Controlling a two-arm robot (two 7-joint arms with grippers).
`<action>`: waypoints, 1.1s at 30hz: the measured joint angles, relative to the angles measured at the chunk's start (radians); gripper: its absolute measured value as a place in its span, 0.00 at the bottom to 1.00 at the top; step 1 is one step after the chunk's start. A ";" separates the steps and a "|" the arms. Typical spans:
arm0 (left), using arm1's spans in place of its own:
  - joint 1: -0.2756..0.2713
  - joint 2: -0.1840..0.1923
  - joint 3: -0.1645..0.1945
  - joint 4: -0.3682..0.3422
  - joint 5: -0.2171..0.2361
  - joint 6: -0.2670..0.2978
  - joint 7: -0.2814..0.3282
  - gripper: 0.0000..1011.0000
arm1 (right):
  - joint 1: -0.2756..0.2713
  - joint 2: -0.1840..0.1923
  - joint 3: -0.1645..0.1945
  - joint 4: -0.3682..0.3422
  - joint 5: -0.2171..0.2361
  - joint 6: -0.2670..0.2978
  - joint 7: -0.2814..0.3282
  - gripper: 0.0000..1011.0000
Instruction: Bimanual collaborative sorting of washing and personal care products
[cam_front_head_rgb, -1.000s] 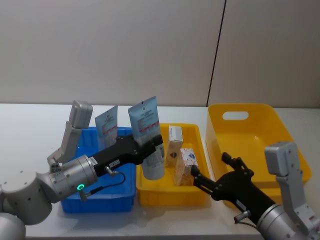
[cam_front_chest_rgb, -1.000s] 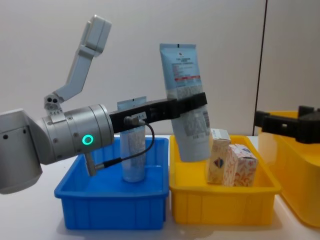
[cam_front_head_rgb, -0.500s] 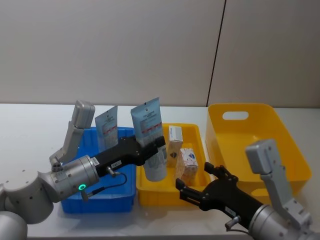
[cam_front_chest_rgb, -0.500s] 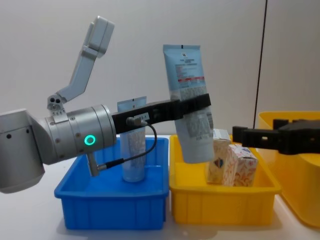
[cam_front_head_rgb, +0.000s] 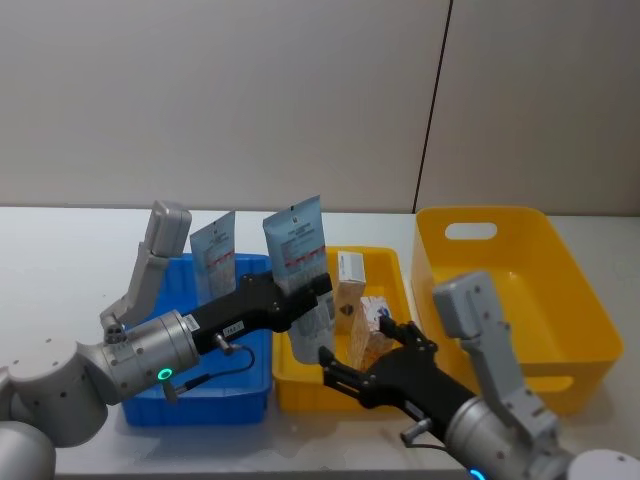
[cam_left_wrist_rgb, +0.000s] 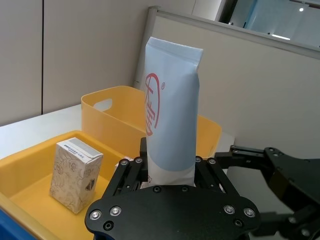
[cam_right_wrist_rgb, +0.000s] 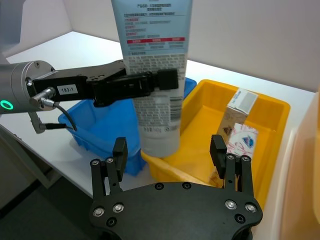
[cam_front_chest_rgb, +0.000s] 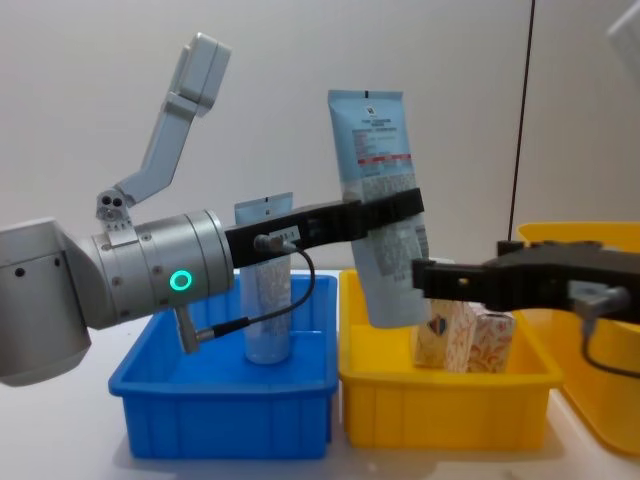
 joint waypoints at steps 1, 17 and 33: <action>0.000 0.000 0.000 0.000 0.000 0.000 0.000 0.33 | 0.006 -0.007 -0.006 0.007 -0.004 0.000 -0.005 0.99; -0.001 -0.001 0.001 0.002 -0.001 0.000 -0.002 0.33 | 0.106 -0.119 -0.081 0.160 -0.099 -0.019 -0.077 0.99; -0.002 -0.001 0.001 0.003 -0.001 0.000 -0.003 0.33 | 0.200 -0.218 -0.131 0.332 -0.191 -0.071 -0.151 0.95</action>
